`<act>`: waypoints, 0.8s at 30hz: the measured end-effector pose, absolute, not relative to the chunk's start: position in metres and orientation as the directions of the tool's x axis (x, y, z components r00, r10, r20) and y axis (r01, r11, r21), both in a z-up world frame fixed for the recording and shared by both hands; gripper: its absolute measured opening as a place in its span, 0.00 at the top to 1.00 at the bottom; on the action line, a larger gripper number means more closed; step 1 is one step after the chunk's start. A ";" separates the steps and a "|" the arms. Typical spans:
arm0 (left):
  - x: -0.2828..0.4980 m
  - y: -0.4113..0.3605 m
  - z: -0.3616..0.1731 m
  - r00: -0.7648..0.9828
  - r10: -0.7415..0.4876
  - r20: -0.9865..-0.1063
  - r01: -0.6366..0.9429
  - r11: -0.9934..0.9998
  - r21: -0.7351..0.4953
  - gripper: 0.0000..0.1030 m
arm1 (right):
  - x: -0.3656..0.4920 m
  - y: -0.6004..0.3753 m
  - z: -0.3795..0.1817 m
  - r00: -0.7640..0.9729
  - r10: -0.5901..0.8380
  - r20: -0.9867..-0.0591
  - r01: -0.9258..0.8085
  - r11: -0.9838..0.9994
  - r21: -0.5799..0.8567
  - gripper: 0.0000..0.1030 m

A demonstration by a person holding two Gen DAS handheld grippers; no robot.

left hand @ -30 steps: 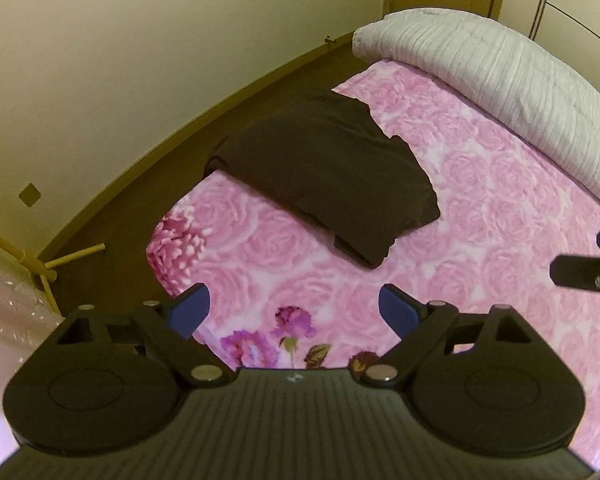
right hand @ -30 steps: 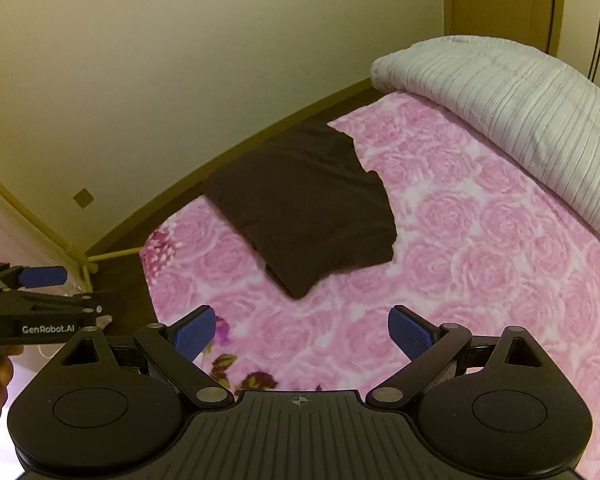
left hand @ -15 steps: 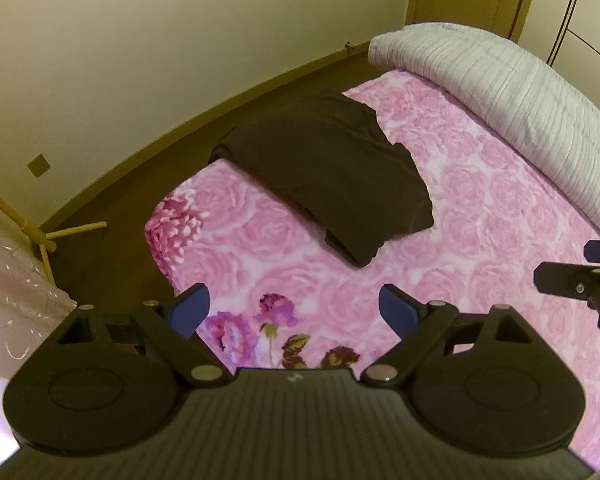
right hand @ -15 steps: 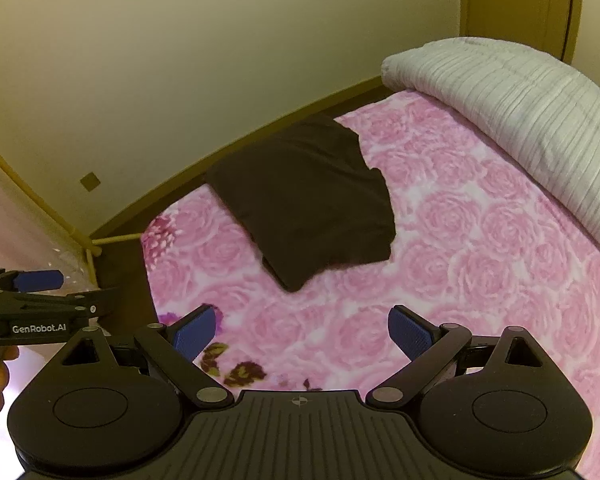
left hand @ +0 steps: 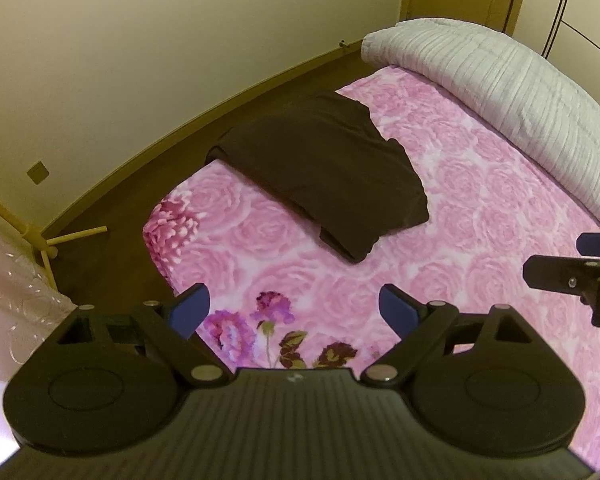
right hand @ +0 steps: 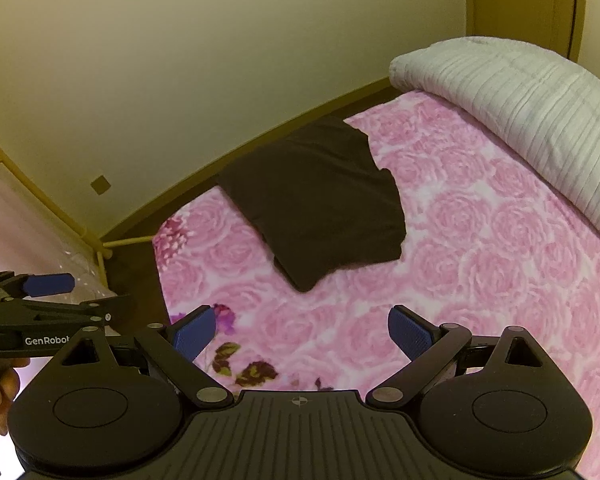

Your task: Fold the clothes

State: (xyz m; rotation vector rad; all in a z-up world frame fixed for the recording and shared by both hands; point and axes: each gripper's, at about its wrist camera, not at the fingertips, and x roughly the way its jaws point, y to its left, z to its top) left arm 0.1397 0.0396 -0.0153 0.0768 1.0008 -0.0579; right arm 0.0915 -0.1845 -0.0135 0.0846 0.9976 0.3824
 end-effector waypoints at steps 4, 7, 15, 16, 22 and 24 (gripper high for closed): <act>0.141 0.040 -0.015 0.536 -0.016 -0.844 0.084 0.996 0.035 0.13 | 0.092 -0.184 -0.013 0.485 0.350 -0.801 -0.275 0.931 0.239 0.07; 0.141 0.040 -0.015 0.535 -0.016 -0.845 0.087 0.996 0.036 0.13 | 0.091 -0.184 -0.014 0.487 0.351 -0.800 -0.275 0.931 0.240 0.07; 0.140 0.040 -0.016 0.530 -0.019 -0.847 0.092 0.995 0.035 0.13 | 0.091 -0.186 -0.017 0.479 0.356 -0.802 -0.271 0.929 0.251 0.07; 0.140 0.040 -0.016 0.530 -0.019 -0.848 0.092 0.995 0.036 0.13 | 0.091 -0.186 -0.018 0.479 0.356 -0.802 -0.270 0.929 0.251 0.07; 0.140 0.039 -0.015 0.529 -0.021 -0.849 0.096 0.995 0.035 0.13 | 0.091 -0.188 -0.019 0.479 0.357 -0.802 -0.269 0.929 0.253 0.07; 0.140 0.039 -0.016 0.528 -0.019 -0.849 0.096 0.995 0.038 0.13 | 0.091 -0.189 -0.019 0.477 0.358 -0.802 -0.269 0.929 0.255 0.07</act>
